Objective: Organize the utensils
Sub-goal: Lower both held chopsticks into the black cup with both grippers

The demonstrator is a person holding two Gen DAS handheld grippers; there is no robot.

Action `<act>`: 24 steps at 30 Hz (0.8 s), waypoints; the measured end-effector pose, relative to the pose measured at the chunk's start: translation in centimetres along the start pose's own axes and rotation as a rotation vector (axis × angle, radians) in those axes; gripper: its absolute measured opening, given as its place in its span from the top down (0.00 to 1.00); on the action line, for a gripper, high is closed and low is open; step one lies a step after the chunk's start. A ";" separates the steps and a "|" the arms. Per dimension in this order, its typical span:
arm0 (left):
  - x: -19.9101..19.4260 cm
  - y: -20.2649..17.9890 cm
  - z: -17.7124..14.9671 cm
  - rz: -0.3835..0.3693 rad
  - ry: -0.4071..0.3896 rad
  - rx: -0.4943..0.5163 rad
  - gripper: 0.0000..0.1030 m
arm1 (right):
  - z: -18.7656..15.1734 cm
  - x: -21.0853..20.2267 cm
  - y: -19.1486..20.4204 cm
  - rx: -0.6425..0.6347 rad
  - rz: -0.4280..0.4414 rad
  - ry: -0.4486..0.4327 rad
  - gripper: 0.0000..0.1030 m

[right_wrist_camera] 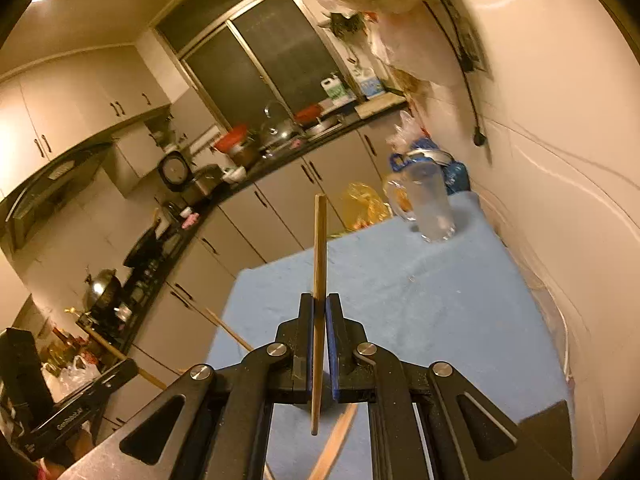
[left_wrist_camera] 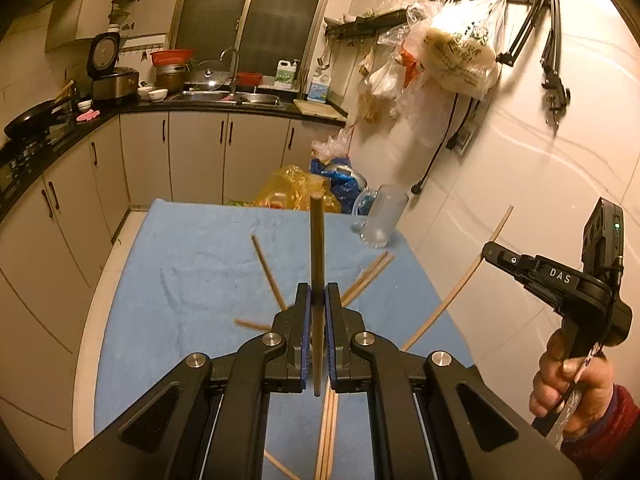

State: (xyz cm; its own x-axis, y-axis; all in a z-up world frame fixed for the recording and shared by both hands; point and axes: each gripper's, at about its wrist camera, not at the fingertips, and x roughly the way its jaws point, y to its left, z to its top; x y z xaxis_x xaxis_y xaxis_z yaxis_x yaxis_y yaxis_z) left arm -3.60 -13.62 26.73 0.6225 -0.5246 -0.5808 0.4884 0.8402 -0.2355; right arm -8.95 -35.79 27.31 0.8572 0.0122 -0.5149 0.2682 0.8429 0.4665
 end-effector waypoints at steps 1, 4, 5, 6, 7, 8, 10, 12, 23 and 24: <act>0.2 0.0 0.5 0.005 -0.003 0.003 0.94 | 0.3 0.2 0.6 -0.005 0.006 -0.008 0.95; 0.9 0.2 1.7 0.015 -0.020 0.001 0.94 | 0.9 0.8 2.3 -0.030 0.016 -0.024 0.95; 1.2 0.2 2.1 0.024 -0.024 0.002 0.94 | 1.1 1.0 2.8 -0.038 0.016 -0.029 0.95; 1.5 0.4 2.6 0.030 -0.031 -0.002 0.94 | 1.3 1.5 3.4 -0.046 0.015 -0.036 0.95; 1.8 0.5 2.9 0.031 -0.035 -0.006 0.94 | 1.4 1.9 3.8 -0.054 0.011 -0.042 0.95; 2.2 0.7 3.1 0.034 -0.038 -0.008 0.94 | 1.6 2.3 4.2 -0.064 0.005 -0.048 0.95; 2.9 0.7 3.6 0.047 -0.040 -0.011 0.94 | 1.7 3.7 4.9 -0.071 -0.005 -0.044 0.95; 3.7 0.9 3.7 0.056 -0.036 -0.015 0.94 | 1.7 4.7 5.4 -0.081 -0.015 -0.041 0.95; 7.2 1.7 2.1 0.077 0.017 -0.021 0.94 | -1.0 10.6 6.0 -0.127 -0.079 0.022 0.95; 7.4 1.8 1.9 0.077 0.025 -0.023 0.94 | -1.2 10.8 6.1 -0.134 -0.082 0.027 0.95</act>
State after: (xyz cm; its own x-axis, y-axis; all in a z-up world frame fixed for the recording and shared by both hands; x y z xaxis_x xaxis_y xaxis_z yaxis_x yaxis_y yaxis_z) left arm 3.06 -16.25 23.46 0.6423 -0.4547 -0.6170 0.4249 0.8812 -0.2071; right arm 1.41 -29.90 23.72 0.8221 -0.0470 -0.5674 0.2746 0.9058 0.3228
